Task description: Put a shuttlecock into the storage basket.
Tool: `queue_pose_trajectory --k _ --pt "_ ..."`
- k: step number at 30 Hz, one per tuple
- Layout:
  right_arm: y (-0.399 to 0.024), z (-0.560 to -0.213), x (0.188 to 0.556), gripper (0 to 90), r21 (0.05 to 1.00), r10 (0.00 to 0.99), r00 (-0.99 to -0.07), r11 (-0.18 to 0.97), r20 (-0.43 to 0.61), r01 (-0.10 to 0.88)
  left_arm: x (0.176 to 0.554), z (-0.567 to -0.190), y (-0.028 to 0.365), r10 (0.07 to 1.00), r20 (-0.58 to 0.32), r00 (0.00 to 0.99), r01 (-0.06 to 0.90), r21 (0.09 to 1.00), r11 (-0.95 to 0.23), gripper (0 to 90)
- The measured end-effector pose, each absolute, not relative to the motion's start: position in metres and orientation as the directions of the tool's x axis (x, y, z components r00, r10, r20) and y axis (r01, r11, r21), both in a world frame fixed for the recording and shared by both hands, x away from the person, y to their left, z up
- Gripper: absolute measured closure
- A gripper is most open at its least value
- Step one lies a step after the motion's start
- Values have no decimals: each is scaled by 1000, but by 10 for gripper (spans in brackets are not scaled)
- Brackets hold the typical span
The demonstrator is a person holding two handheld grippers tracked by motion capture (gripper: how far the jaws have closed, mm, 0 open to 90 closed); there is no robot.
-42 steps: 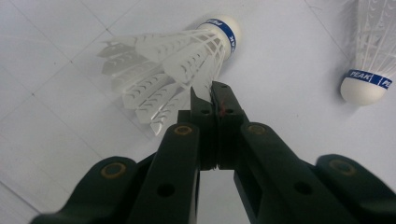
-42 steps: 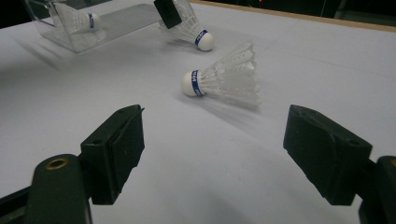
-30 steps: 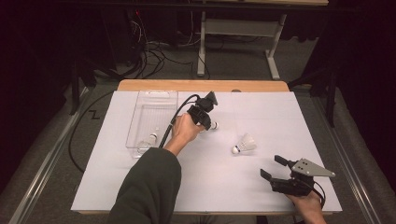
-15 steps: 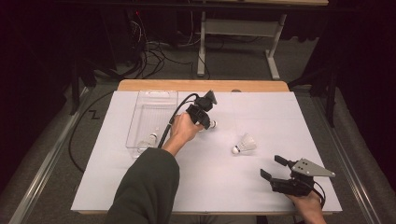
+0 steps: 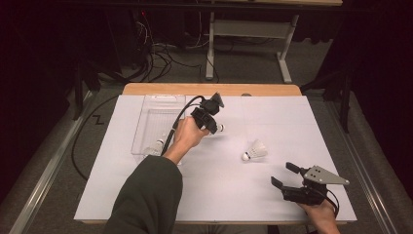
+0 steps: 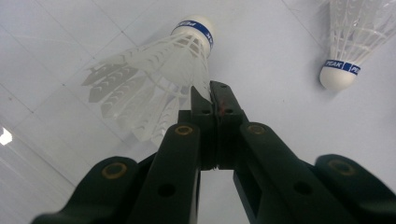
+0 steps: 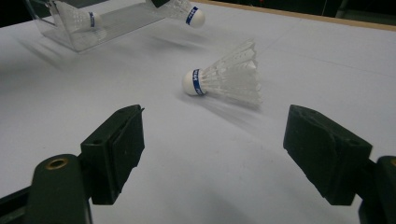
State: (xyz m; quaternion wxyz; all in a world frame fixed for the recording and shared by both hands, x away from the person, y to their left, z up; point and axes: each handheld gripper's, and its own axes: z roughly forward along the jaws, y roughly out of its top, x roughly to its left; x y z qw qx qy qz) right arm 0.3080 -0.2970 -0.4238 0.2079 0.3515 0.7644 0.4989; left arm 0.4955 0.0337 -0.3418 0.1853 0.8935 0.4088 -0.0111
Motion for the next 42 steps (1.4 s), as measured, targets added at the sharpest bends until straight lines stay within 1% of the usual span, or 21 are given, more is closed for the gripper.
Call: queue_pose_trajectory --k 16,29,42 --pt "-297 -424 308 208 908 744 -668 257 32 330 484 -326 44 724 -152 673 723 342 -600 895" --pt "-297 -424 308 208 908 744 -667 256 32 330 482 -322 60 736 -168 655 737 356 -575 895" --pt "-296 -424 308 208 908 745 -666 256 34 332 479 -316 67 739 -169 652 737 372 -565 895"
